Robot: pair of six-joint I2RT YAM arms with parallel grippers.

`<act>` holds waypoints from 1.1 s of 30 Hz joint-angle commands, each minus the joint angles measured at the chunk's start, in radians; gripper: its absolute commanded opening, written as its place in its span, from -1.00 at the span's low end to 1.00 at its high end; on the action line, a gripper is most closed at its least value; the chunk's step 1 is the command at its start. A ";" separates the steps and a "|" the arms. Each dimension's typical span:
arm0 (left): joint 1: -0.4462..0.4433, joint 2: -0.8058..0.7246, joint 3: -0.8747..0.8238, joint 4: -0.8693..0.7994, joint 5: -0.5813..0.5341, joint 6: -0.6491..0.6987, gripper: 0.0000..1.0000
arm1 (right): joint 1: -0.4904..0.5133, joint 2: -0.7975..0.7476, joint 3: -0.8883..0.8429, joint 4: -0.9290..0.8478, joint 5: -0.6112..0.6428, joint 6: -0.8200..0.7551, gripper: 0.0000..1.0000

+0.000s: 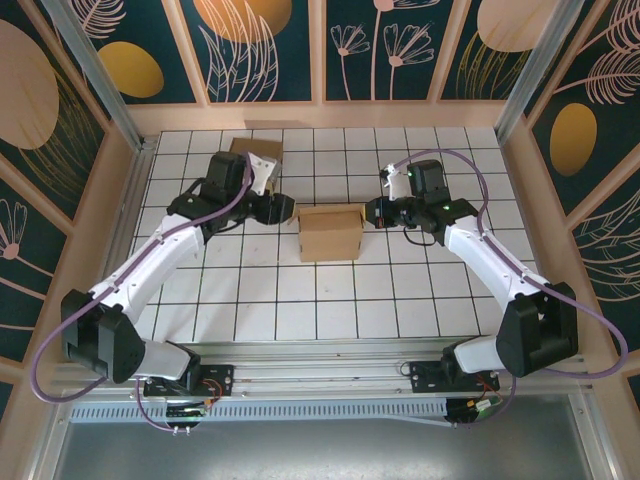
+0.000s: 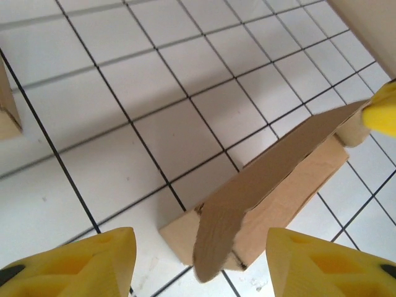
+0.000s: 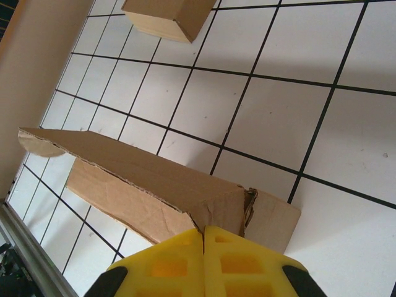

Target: Fold the paper box

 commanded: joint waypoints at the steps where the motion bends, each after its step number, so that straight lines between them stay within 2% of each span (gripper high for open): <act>1: 0.001 0.082 0.093 -0.129 0.026 0.082 0.18 | 0.009 0.010 0.025 -0.012 0.015 -0.005 -0.86; 5: 0.001 0.108 0.099 -0.144 0.127 0.102 0.19 | 0.011 0.013 0.025 -0.012 0.019 0.000 -0.87; 9: 0.001 0.120 0.082 -0.163 0.129 0.111 0.13 | 0.012 0.014 0.023 -0.014 0.019 0.000 -0.87; 21: 0.000 0.135 0.056 -0.153 0.109 0.095 -0.39 | 0.018 0.029 0.029 -0.006 0.016 0.004 -0.90; 25: 0.001 0.132 0.045 -0.118 0.125 0.053 -0.78 | 0.024 0.028 0.024 -0.001 0.025 0.015 -0.92; 29: 0.001 0.125 0.027 -0.080 0.148 0.003 -0.81 | 0.028 0.028 0.018 0.007 0.032 0.034 -0.96; 33: 0.001 0.115 0.010 -0.028 0.185 -0.068 -0.94 | 0.035 0.025 0.008 0.025 0.042 0.067 -1.00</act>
